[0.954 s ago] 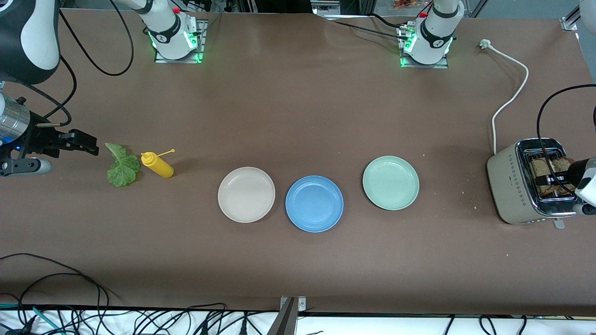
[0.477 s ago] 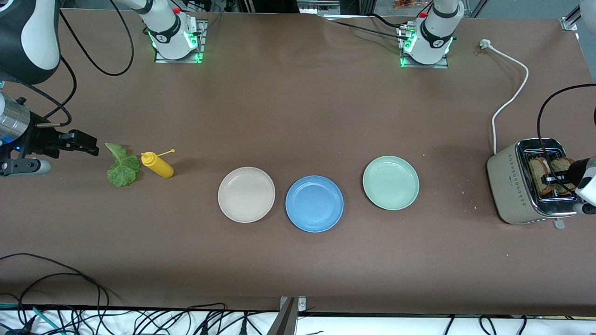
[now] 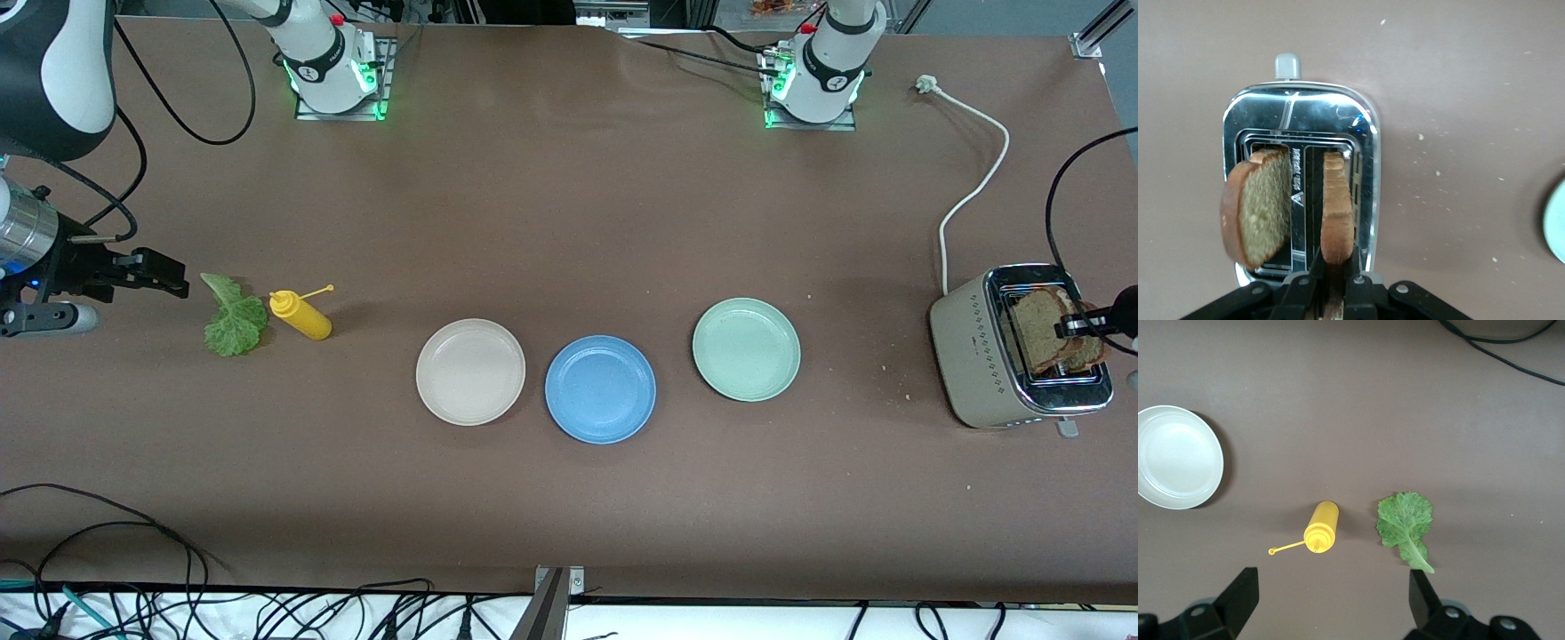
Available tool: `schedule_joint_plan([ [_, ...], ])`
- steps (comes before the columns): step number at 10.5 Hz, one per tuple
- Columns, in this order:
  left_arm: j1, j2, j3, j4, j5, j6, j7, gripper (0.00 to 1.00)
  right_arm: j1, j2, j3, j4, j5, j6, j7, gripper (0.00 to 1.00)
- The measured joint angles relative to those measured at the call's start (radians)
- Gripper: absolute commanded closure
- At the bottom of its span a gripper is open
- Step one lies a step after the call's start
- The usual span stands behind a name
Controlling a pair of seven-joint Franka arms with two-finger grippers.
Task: Make sandwich in blue plate with both arms
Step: 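Lift the bread slice out of the toaster with the left gripper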
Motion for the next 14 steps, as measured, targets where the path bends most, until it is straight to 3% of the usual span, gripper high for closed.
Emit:
schedule_joint_plan([
  [5, -0.005, -0.129, -0.129, 0.035, -0.051, -0.151, 0.000, 1.00, 0.001, 0.001, 0.000, 0.000, 0.000, 0.000, 0.000, 0.00],
  [9, -0.032, -0.106, -0.161, 0.032, -0.260, -0.155, -0.043, 1.00, 0.001, 0.001, 0.000, 0.000, 0.000, 0.001, 0.000, 0.00],
  [14, -0.190, -0.039, -0.167, 0.031, -0.512, -0.155, -0.217, 1.00, 0.001, 0.002, 0.000, 0.000, 0.000, 0.001, 0.000, 0.00],
])
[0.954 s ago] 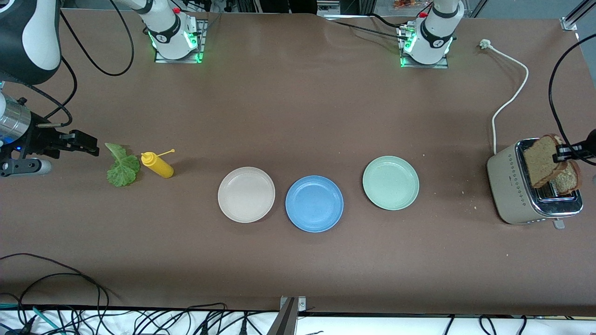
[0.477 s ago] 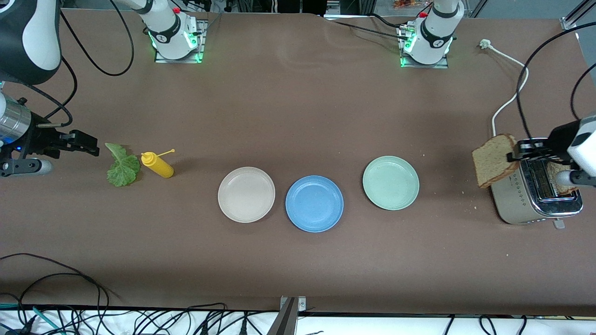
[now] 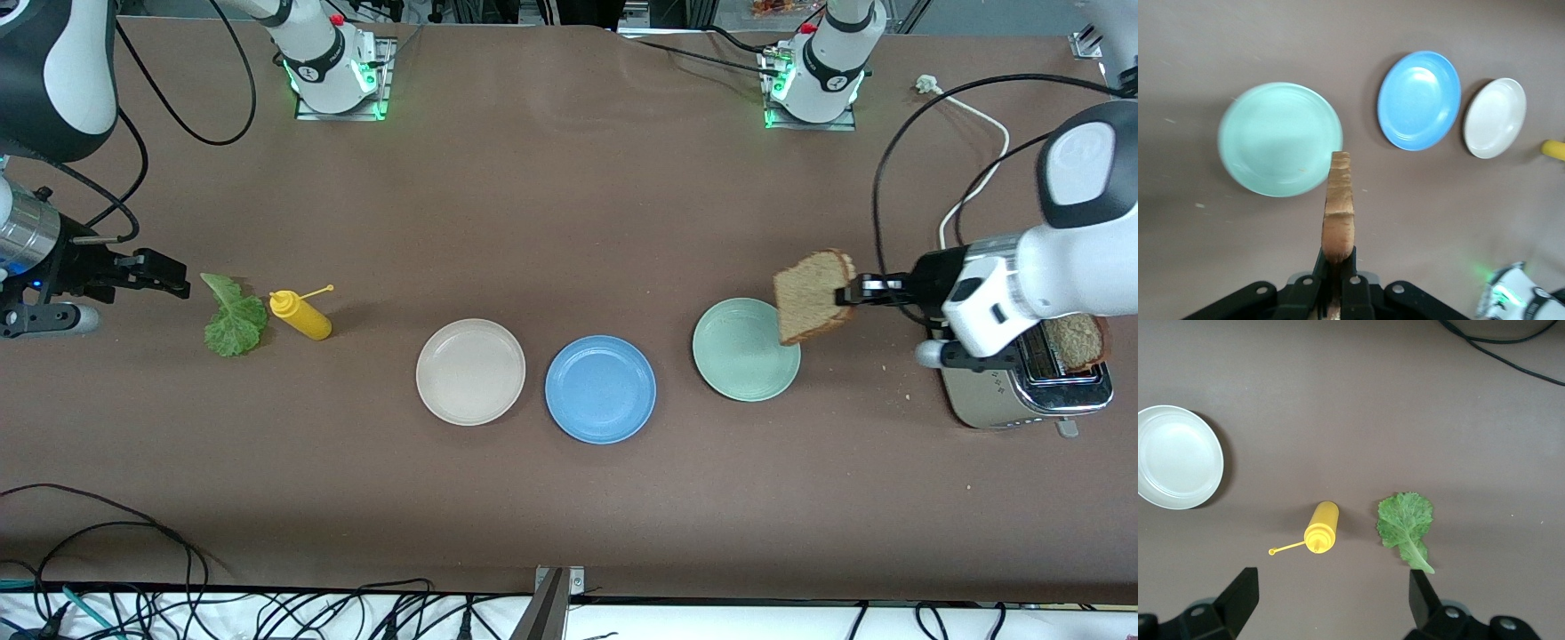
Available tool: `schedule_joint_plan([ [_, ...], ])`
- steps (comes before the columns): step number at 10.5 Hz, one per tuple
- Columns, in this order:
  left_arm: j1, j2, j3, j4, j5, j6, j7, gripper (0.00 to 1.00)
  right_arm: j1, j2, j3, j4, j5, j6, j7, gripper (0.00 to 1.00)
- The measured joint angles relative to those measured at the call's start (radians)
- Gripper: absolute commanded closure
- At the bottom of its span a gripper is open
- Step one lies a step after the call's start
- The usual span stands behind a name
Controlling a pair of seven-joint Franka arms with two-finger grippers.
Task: Make sandwich in blue plate with both arms
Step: 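Lift the bread slice out of the toaster with the left gripper, then carry the bread over the blue plate and lower it with the left gripper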
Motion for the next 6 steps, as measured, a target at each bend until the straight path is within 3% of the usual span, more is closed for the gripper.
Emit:
schedule_joint_plan([
  [4, -0.084, 0.057, -0.002, 0.003, -0.181, 0.052, -0.087, 1.00, 0.000, 0.000, 0.000, 0.000, 0.000, 0.000, 0.000, 0.00],
  [6, -0.134, 0.086, -0.003, 0.004, -0.195, 0.140, -0.143, 1.00, 0.000, 0.000, 0.000, 0.000, 0.000, 0.000, 0.000, 0.00],
])
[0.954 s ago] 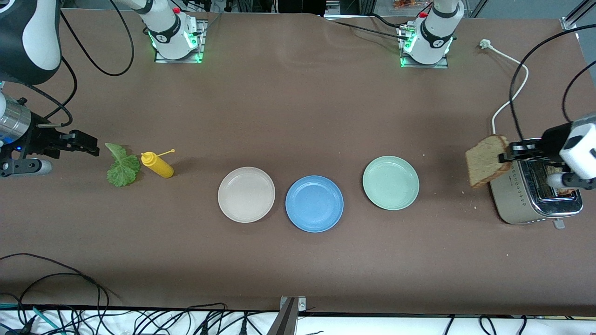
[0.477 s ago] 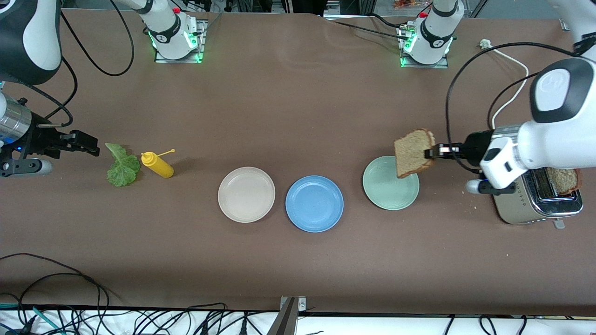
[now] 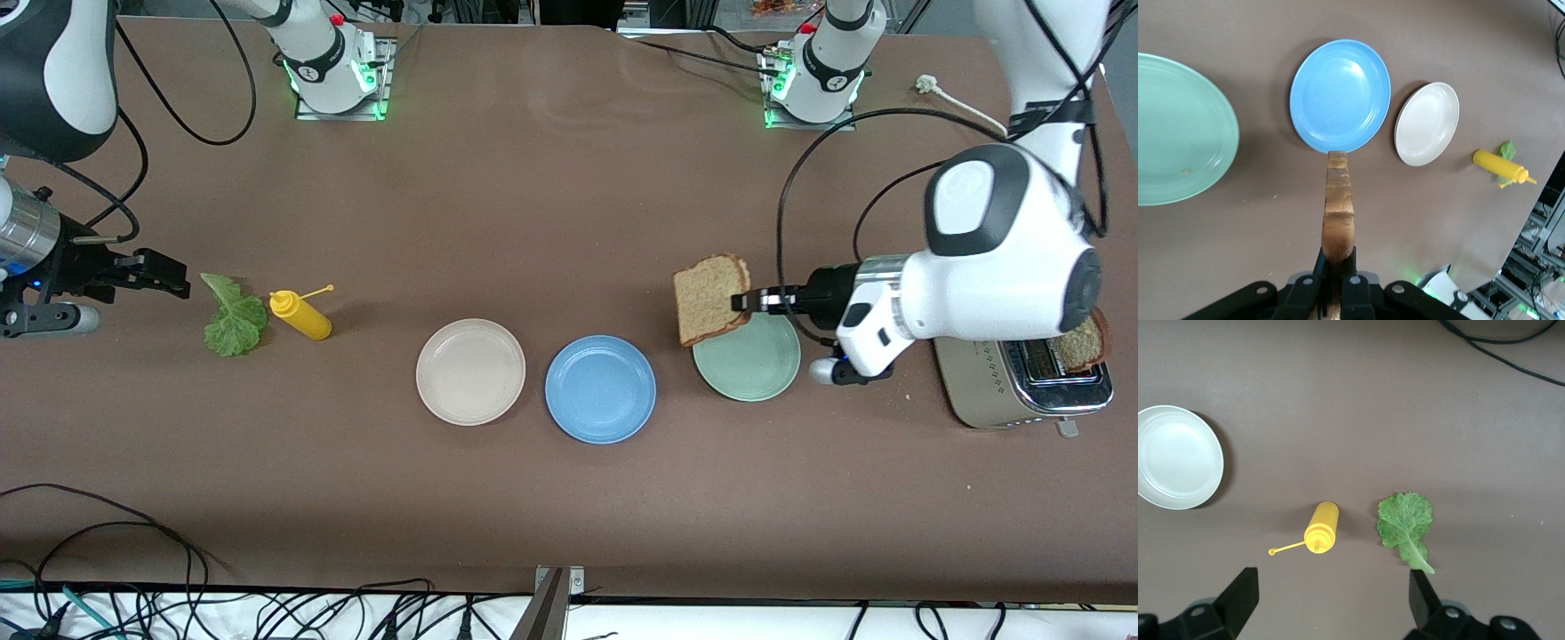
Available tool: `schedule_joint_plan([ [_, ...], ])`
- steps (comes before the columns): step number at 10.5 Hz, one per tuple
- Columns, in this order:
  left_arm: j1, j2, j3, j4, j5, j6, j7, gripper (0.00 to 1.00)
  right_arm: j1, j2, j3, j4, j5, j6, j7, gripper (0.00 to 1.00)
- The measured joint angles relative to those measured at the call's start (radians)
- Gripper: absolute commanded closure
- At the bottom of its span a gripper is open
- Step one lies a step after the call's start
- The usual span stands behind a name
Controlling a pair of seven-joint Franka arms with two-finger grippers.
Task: Make sandwich in blue plate with both arms
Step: 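Carry the bread over the blue plate and lower it with the left gripper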
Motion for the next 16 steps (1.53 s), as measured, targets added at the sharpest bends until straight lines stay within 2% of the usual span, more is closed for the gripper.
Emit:
schedule_joint_plan([
  [3, -0.088, 0.058, -0.001, 0.000, -0.006, 0.162, -0.056, 1.00, 0.000, 0.000, 0.000, 0.000, 0.000, 0.000, 0.000, 0.00],
  [8, -0.172, 0.184, -0.002, 0.003, -0.007, 0.446, -0.061, 1.00, 0.000, 0.001, 0.000, 0.000, 0.000, 0.000, 0.000, 0.00],
  [12, -0.197, 0.255, -0.002, 0.061, -0.024, 0.505, -0.067, 1.00, 0.000, 0.001, 0.000, 0.000, 0.000, 0.000, 0.000, 0.00],
  [16, -0.219, 0.314, -0.002, 0.067, -0.024, 0.566, -0.068, 1.00, 0.000, 0.001, 0.000, 0.000, 0.000, 0.001, 0.000, 0.00],
])
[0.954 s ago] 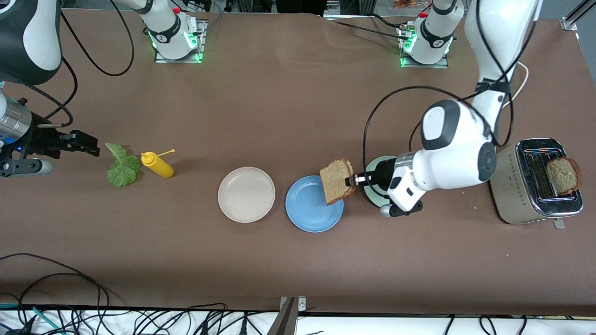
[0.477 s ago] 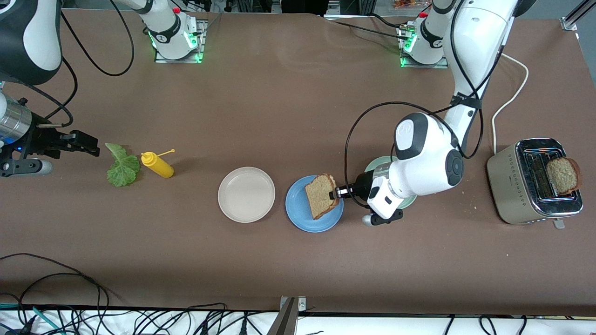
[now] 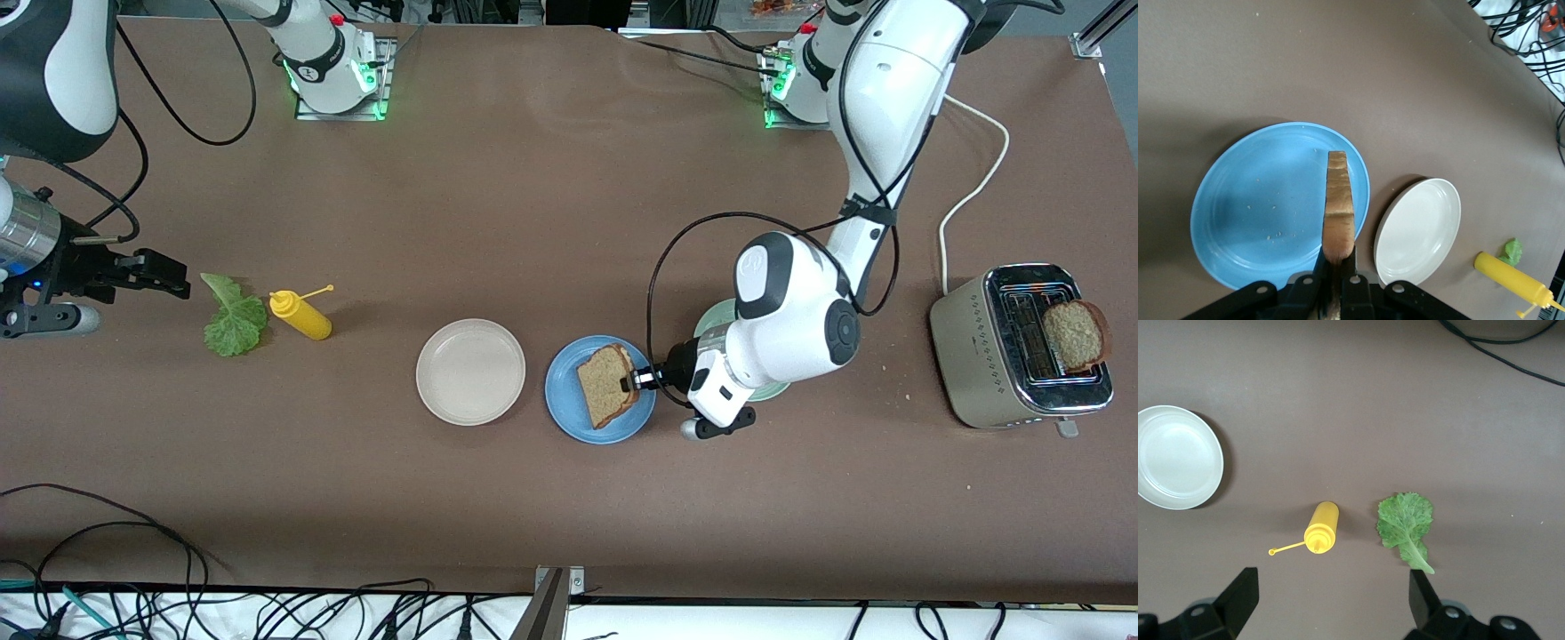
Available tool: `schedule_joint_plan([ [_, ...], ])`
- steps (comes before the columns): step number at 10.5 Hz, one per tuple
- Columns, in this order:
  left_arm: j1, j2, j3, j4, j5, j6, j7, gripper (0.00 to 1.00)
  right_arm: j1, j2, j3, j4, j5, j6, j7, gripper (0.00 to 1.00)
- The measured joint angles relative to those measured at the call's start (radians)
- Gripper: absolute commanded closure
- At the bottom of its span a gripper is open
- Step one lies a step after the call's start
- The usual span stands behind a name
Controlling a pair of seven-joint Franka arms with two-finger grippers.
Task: Make sandwich in blue plate with both arms
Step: 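Carry the bread over the blue plate and lower it with the left gripper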
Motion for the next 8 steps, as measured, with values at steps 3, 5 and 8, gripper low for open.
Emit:
schedule_joint_plan([
  [3, -0.037, 0.044, 0.000, 0.003, 0.000, 0.067, 0.000, 1.00, 0.000, 0.000, 0.000, 0.000, 0.000, 0.000, 0.000, 0.00],
  [5, -0.045, 0.055, 0.000, 0.005, 0.000, 0.084, 0.000, 1.00, 0.000, 0.000, 0.000, 0.000, 0.000, 0.000, 0.000, 0.00],
  [8, -0.042, 0.060, 0.007, 0.009, 0.000, 0.085, 0.012, 0.58, 0.000, 0.000, 0.000, 0.000, 0.000, 0.000, 0.000, 0.00],
])
